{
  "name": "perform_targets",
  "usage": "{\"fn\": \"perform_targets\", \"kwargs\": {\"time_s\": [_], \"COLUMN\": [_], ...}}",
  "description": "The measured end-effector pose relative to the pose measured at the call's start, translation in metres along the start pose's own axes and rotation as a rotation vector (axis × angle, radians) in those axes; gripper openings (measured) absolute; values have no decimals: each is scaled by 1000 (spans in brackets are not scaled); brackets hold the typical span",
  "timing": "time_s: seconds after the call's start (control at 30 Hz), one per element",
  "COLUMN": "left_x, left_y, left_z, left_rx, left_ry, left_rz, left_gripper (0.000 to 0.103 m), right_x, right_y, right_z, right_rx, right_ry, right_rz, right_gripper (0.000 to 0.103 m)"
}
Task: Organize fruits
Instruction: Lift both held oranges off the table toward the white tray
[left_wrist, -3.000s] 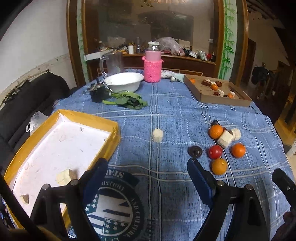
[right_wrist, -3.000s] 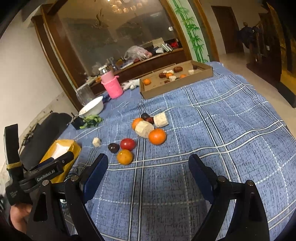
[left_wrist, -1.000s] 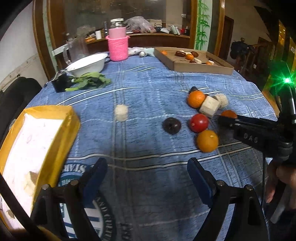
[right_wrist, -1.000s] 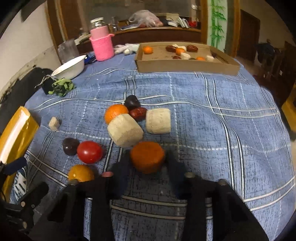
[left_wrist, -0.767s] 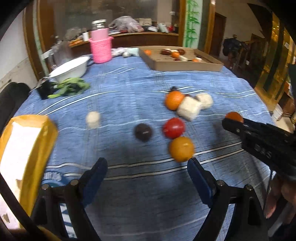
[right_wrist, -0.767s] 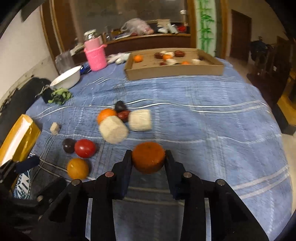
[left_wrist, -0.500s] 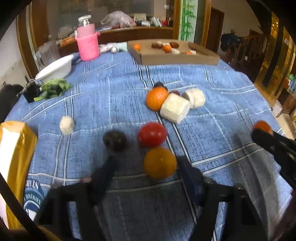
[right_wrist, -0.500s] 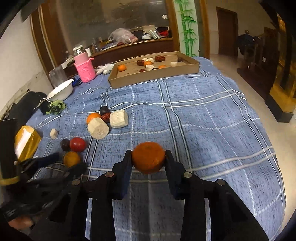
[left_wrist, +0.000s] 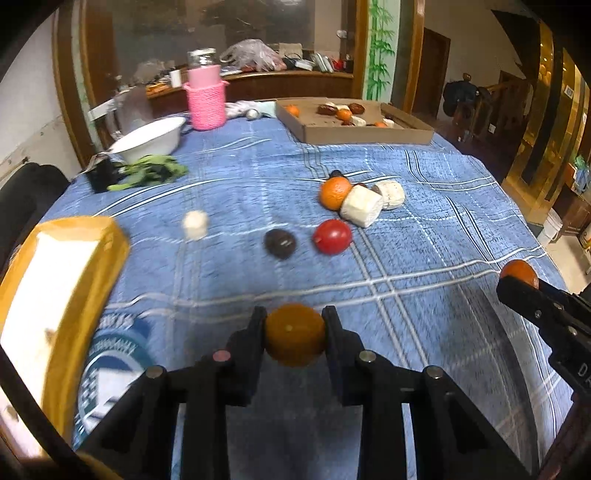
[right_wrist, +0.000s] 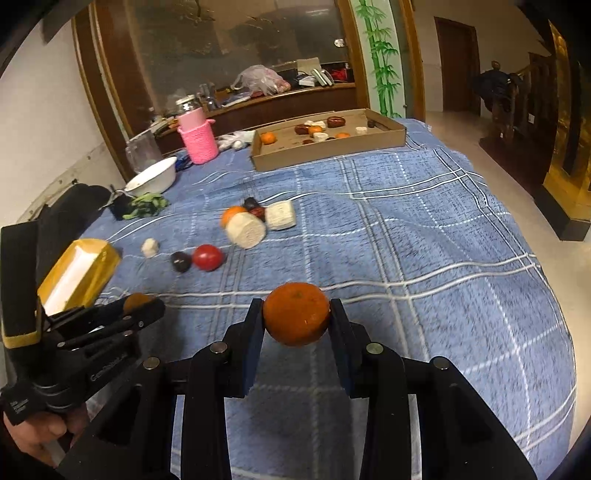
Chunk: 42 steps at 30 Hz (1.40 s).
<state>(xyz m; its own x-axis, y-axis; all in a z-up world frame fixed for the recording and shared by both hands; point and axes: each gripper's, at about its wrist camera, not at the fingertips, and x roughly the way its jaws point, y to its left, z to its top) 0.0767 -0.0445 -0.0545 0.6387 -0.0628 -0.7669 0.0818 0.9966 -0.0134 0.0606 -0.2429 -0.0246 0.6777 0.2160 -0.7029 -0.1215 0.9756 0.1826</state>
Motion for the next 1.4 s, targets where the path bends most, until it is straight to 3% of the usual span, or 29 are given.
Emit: {"fn": "perform_targets", "kwargs": {"time_s": [0.57,1.4], "left_x": [-53,-75], "left_y": [66,81], "left_z": [-40,-33], "left_rx": [-95,-139], "left_ry": [-66,-104], "left_rz": [34,47], "left_gripper": [33,33], "right_x": [-17,-37], "right_y": [58,68], "right_z": [-30,-29], "right_rx": [-48,-77], "right_ry": [-11,-48], "right_rz": [56,87], "right_gripper": [33,33]}}
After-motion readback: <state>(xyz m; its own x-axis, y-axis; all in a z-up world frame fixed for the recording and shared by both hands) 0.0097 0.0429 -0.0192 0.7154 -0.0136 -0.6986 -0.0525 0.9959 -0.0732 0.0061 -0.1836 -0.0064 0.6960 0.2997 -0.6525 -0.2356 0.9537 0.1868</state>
